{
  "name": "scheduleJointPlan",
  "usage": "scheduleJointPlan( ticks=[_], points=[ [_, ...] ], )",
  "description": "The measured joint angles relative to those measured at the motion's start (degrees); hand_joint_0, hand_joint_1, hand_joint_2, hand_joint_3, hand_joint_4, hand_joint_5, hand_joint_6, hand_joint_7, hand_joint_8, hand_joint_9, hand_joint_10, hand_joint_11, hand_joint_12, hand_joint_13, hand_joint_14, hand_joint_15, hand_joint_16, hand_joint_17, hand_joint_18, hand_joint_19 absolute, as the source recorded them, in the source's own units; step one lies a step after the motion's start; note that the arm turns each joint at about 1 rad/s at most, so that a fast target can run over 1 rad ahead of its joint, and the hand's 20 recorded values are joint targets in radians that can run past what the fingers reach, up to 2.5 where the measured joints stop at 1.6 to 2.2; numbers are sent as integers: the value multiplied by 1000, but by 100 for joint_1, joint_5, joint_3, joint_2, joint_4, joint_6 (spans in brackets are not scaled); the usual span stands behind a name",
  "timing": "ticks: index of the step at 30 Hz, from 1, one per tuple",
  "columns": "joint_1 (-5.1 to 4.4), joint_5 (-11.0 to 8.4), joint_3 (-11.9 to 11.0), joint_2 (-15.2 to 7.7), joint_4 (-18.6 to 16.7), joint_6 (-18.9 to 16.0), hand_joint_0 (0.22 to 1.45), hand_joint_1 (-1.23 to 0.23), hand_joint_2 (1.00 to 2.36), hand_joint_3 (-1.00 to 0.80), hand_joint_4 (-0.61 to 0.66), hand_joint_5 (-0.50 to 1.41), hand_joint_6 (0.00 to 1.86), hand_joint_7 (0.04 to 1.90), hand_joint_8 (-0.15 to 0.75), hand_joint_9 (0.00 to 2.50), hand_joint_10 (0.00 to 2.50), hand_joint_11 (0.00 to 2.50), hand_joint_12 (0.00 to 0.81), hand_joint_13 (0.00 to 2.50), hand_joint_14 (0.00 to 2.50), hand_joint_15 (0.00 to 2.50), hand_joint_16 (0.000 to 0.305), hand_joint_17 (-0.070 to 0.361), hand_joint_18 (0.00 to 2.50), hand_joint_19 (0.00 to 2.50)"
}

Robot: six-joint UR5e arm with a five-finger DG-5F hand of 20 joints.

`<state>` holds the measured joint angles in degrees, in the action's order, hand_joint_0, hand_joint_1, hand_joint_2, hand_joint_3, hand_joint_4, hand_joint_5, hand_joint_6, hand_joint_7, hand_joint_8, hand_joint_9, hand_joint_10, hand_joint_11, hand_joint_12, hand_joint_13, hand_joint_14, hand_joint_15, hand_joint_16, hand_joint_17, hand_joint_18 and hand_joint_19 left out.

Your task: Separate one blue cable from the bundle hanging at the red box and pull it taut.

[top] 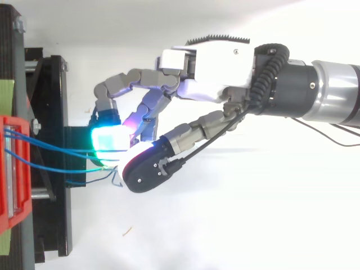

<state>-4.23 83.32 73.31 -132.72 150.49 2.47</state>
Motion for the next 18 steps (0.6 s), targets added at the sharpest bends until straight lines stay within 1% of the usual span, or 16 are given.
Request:
scheduleJointPlan(
  ticks=[2, 5, 7, 18],
  points=[
    [-3, 0, 1, -2, 1, -1, 647, -638, 1018, -193, 211, -62, 500, 1575, 287, 852, 16, 574, 334, 804, 21, 890, 39, 87, 978, 656],
    [-8, -12, 0, -2, -3, -1, 664, -619, 1017, -163, 233, -66, 501, 1505, 286, 854, 14, 566, 337, 801, 19, 885, 39, 89, 981, 657],
    [-13, -23, 0, -1, -7, -1, 666, -613, 1017, -160, 221, -69, 502, 1466, 287, 855, 15, 563, 335, 799, 19, 882, 40, 89, 980, 657],
    [-24, -35, -1, -3, 5, -2, 676, -561, 1016, -160, 212, -71, 502, 1406, 293, 856, 15, 555, 330, 787, 19, 860, 40, 90, 955, 657]
  ],
)
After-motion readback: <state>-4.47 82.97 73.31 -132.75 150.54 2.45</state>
